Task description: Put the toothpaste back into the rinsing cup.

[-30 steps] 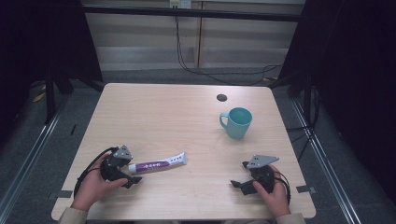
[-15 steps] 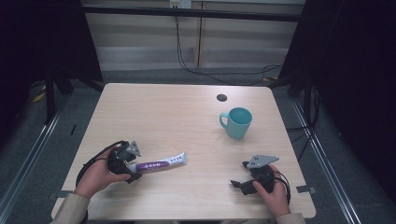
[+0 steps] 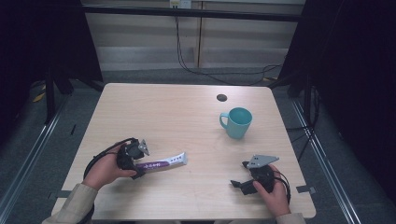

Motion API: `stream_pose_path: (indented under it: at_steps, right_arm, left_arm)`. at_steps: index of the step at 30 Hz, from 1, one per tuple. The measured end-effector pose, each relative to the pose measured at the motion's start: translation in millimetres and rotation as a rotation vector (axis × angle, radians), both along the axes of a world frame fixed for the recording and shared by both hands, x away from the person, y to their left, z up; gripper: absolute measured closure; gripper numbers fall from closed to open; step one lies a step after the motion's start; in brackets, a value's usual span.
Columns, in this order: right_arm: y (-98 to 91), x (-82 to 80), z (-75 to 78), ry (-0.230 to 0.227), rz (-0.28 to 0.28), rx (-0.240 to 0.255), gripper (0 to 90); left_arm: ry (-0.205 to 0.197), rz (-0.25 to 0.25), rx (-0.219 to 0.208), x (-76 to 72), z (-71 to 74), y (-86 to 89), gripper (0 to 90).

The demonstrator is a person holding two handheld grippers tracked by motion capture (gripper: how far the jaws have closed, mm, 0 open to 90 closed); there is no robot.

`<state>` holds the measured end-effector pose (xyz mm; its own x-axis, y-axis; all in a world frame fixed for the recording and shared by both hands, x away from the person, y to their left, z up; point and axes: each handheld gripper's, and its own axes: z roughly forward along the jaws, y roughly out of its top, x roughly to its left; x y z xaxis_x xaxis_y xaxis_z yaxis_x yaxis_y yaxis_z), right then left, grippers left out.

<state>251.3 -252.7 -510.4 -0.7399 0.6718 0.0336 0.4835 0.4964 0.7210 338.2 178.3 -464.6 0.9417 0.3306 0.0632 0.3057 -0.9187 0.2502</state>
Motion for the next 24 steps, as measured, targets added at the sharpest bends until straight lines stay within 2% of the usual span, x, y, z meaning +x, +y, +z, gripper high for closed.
stream_pose_path:
  at_steps: [7,11,12,16,18,20,22,24]
  right_arm:
    - [0.0,0.1,0.0,0.000,0.001,0.000,10.9]
    - [-0.1,0.1,0.0,0.000,0.001,0.000,10.9]
    - [-0.1,0.1,0.0,0.000,0.002,0.000,10.9]
    - [0.1,0.0,0.0,-0.001,0.000,-0.001,10.9]
    - [0.2,0.0,-0.1,-0.002,0.001,-0.001,10.8]
    - [0.3,-0.1,-0.1,-0.002,0.000,-0.001,10.9]
    - [0.2,0.0,-0.1,-0.003,0.001,-0.002,10.8]
    - [0.3,-0.1,-0.1,-0.003,0.001,-0.002,10.8]
  left_arm:
    - [0.018,-0.026,0.025,3.7,-1.6,-8.3,33.9]
    - [0.025,-0.034,0.012,6.7,-2.7,-13.8,39.3]
    - [0.042,-0.051,0.021,8.7,-1.9,-15.3,40.9]
    - [0.047,-0.059,0.035,9.9,-1.9,-21.0,44.6]
    - [0.054,-0.079,0.044,10.7,-1.1,-23.6,45.1]
    - [0.064,-0.082,0.016,11.4,-2.0,-23.0,46.3]
    - [0.078,-0.088,0.009,12.2,-2.1,-22.2,51.4]
    - [0.111,-0.085,-0.012,14.3,-2.1,-19.6,54.0]
